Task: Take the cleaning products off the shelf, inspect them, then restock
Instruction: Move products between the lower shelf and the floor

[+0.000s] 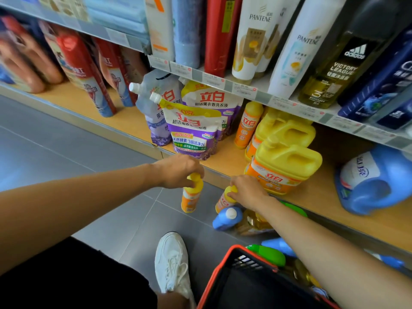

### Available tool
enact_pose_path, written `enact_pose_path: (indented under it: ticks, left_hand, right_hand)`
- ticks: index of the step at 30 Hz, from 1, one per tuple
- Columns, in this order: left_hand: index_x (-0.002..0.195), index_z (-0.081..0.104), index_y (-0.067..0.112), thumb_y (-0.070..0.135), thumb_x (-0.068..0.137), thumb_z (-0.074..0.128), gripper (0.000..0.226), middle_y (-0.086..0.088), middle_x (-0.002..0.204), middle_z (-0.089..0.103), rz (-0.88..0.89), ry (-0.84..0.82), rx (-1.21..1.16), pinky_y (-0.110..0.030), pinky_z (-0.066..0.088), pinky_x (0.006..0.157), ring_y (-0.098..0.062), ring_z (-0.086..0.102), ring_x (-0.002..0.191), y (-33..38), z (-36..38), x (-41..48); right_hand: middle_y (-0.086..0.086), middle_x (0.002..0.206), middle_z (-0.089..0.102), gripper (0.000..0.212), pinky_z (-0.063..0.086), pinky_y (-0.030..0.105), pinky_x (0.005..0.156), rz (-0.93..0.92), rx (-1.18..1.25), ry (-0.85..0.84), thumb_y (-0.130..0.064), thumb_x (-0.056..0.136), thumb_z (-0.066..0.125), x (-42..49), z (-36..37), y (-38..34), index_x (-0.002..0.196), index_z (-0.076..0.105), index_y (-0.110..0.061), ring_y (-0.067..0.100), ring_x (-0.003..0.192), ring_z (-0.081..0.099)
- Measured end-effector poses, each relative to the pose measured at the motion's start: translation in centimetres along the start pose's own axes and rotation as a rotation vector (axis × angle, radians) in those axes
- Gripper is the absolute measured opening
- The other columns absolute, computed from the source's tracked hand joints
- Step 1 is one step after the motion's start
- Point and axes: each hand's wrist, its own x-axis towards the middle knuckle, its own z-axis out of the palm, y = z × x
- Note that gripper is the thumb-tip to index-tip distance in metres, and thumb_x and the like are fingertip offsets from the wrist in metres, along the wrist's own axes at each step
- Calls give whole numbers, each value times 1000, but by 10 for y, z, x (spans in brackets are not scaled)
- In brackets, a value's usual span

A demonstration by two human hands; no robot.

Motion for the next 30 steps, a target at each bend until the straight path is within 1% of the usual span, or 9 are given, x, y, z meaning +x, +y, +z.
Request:
enact_pose_path:
  ticks: [5,9,11,14,17,21,24,28,30]
  left_hand:
    - [126,66,17,30,90,75,39,-2,122,68,-73,88,-59,-36,56,89,-20,62,109,9,-43,-21]
    - [123,68,18,33,90,75,37,-2,113,69,-103,186,-42,-32,57,81,-19,62,102,17,-55,-24]
    - [120,69,17,34,90,75,34,-3,108,70,-139,238,-72,-35,58,80,-19,62,97,19,-57,-22]
    - [113,71,16,34,89,75,31,-4,102,69,-175,286,-119,-39,58,77,-20,63,91,21,-61,-14]
    - [106,71,17,37,88,75,27,-2,93,68,-179,314,-106,-38,57,72,-20,63,83,20,-67,-6]
    - [113,72,21,39,87,76,31,2,99,70,-186,349,-112,-35,57,73,-15,62,86,18,-75,4]
    - [109,73,20,36,86,77,29,4,93,69,-180,408,-105,-30,52,67,-16,60,81,17,-79,11]
    - [108,74,16,35,84,79,31,0,90,70,-226,491,-170,-40,55,69,-20,63,80,18,-87,18]
    - [107,74,16,36,83,81,32,2,83,66,-271,558,-223,-33,51,66,-18,63,78,19,-91,22]
  right_hand:
    - [6,116,65,31,43,35,89,-92,59,94,-34,88,73,-19,-51,-2,115,69,-21,29,111,59]
    - [1,101,65,27,38,29,81,-137,113,288,-28,82,79,-32,-115,-1,108,74,-23,25,99,60]
    - [-2,99,64,26,35,27,79,-147,133,365,-26,81,81,-33,-142,1,106,74,-25,18,90,55]
    - [-6,96,56,26,35,30,80,-159,99,424,-25,83,79,-21,-168,1,109,73,-26,16,90,50]
    - [-5,97,50,28,39,34,86,-138,56,420,-23,86,77,-5,-172,-1,113,72,-24,26,101,55]
    - [4,106,53,29,40,36,90,-42,77,378,-19,91,71,13,-151,-2,120,69,-24,32,112,54]
    - [10,120,60,42,42,37,97,45,239,481,-18,93,68,19,-140,0,134,62,-24,33,117,54]
    - [10,126,65,55,50,40,99,79,351,572,-17,92,71,16,-134,-3,143,54,-22,31,115,61]
    - [8,128,65,60,51,41,100,62,374,576,-16,90,73,11,-132,-6,146,50,-22,27,118,60]
